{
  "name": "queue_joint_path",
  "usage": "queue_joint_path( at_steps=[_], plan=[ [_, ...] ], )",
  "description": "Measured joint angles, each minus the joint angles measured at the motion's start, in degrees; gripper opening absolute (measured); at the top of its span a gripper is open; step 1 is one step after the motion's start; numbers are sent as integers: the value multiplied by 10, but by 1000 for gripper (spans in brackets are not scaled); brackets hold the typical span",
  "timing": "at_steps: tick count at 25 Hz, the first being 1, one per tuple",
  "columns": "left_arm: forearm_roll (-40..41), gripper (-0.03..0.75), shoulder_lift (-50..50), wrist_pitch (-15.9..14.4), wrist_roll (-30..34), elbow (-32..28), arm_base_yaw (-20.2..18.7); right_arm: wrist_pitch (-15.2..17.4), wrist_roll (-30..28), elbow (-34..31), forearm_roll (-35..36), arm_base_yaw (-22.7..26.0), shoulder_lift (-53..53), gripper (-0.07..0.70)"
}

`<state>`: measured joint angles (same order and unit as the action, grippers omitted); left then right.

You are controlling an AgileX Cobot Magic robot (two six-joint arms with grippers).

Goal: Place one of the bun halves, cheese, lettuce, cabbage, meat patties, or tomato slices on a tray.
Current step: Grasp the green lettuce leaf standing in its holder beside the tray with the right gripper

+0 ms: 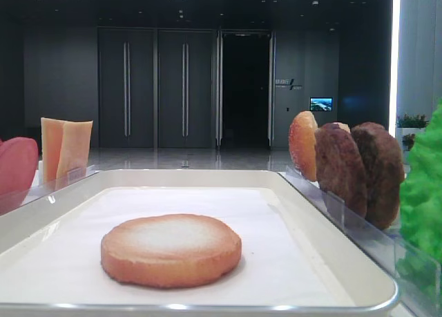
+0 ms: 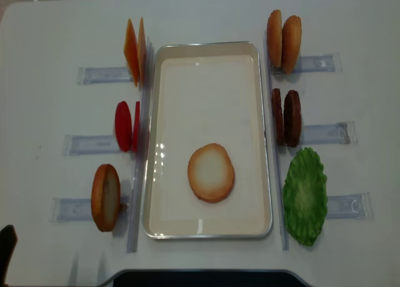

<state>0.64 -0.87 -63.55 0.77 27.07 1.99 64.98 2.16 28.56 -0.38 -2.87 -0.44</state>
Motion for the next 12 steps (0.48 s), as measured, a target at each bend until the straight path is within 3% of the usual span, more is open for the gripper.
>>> queue_joint_path(
  at_steps=[12],
  plan=[
    [0, 444, 0, 0, 0, 0, 0, 0, 0, 0, 4, 0, 0, 468]
  ],
)
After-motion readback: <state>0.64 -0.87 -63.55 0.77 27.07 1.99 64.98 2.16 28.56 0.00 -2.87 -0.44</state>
